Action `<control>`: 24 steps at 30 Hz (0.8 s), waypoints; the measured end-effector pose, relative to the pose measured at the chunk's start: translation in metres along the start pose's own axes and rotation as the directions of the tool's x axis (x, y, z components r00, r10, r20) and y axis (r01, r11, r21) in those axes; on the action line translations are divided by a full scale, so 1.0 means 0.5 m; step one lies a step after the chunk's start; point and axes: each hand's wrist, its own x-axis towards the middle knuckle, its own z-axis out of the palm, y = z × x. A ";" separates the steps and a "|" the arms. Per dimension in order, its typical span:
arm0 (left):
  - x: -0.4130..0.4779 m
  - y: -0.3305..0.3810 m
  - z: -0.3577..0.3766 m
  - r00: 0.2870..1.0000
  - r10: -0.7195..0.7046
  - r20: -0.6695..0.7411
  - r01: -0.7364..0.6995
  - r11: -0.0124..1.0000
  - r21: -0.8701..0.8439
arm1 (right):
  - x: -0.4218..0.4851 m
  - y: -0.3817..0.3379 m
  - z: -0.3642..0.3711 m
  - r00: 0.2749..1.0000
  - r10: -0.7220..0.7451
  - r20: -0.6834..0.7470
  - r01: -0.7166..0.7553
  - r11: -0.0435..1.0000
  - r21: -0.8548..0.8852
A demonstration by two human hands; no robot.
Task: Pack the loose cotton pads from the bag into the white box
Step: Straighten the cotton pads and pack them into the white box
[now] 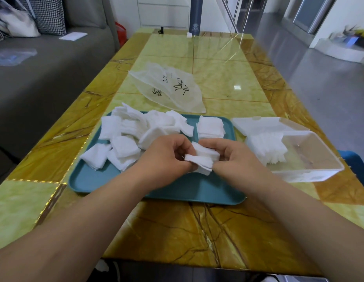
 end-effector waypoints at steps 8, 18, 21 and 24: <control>-0.002 0.004 -0.018 0.998 0.022 0.052 -0.020 0.999 -0.036 | 0.006 0.009 -0.001 0.990 0.025 -0.140 -0.024 1.000 0.005; 0.005 -0.010 0.002 1.000 0.000 0.001 0.000 1.000 -0.023 | 0.006 0.009 0.005 1.000 0.007 -0.009 -0.006 0.994 0.112; 0.009 -0.015 0.004 1.000 -0.002 -0.012 0.001 1.000 -0.012 | 0.004 0.005 0.002 1.000 0.005 -0.016 -0.003 0.996 0.093; 0.011 -0.018 0.009 0.998 -0.020 -0.063 0.020 1.000 0.008 | 0.001 0.004 -0.002 0.998 0.019 0.064 -0.025 0.994 0.103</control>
